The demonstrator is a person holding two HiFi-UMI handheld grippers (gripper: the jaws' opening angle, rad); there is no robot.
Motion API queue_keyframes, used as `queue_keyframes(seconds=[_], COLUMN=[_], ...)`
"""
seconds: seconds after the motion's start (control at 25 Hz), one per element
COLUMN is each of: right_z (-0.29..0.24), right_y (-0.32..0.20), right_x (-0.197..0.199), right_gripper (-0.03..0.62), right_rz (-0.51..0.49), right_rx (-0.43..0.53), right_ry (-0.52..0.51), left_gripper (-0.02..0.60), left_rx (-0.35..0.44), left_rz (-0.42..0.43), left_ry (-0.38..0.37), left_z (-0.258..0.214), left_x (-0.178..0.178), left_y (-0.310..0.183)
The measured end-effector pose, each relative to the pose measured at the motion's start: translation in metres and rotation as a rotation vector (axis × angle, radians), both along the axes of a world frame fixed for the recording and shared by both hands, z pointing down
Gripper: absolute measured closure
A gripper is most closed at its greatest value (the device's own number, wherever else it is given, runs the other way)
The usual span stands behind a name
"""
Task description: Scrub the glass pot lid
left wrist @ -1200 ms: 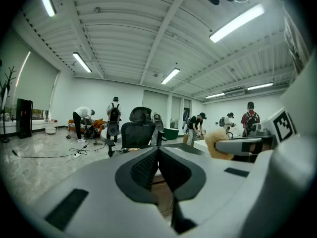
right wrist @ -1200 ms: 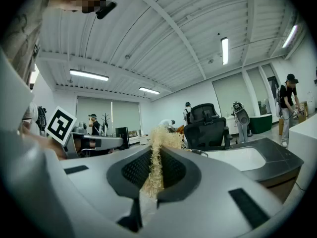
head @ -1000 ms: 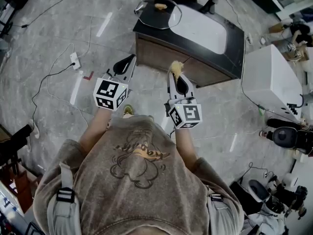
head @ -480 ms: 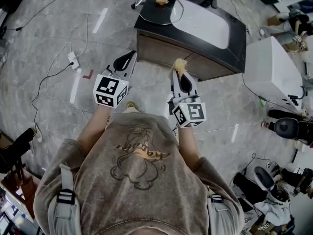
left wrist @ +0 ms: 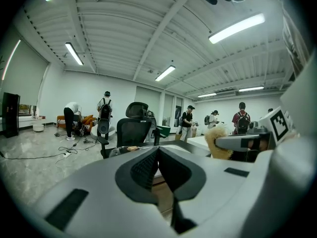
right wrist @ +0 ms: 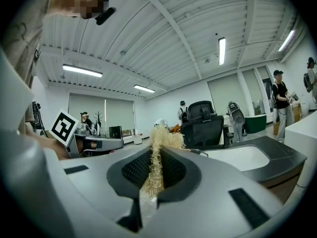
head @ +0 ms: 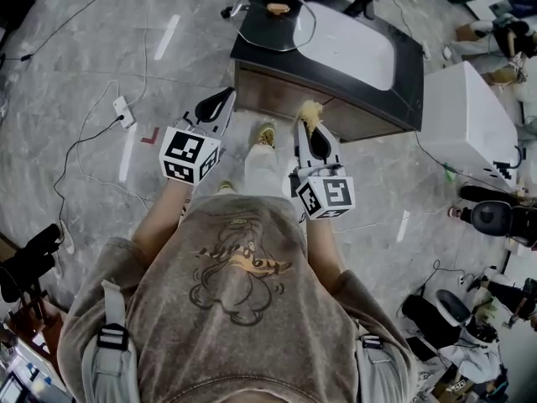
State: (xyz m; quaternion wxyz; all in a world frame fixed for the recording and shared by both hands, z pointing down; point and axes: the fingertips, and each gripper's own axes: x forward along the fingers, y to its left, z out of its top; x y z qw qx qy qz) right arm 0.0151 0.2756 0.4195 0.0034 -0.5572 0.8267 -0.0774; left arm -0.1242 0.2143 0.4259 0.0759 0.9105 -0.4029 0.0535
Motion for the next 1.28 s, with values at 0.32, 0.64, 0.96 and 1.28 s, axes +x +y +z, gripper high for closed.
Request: queue_keyframes(seconds=[0.32, 0.64, 0.96, 1.28], right_z=[0.006, 0.012, 0.01, 0.011], right_y=[-0.07, -0.149, -0.218, -0.282], right_x=[0.018, 0.041, 0.069, 0.101], right_gripper=[0.554, 0.554, 0.554, 0.554], right_rz=[-0.019, -0.034, -0.057, -0.113], right_rx=[0.002, -0.011, -0.034, -0.058], right_ry=[-0.006, -0.025, -0.027, -0.015], left_gripper=[0.565, 0.565, 0.565, 0.565], left_rx=[-0.012, -0.031, -0.061, -0.095], left_rz=[-0.006, 0.026, 0.032, 0.057], left_ry=[0.009, 0.016, 0.007, -0.016], left_z=[0.007, 0.008, 0.007, 0.011], left_x=[0.017, 0.043, 0.07, 0.103], left_y=[-0.063, -0.136, -0.203, -0.255])
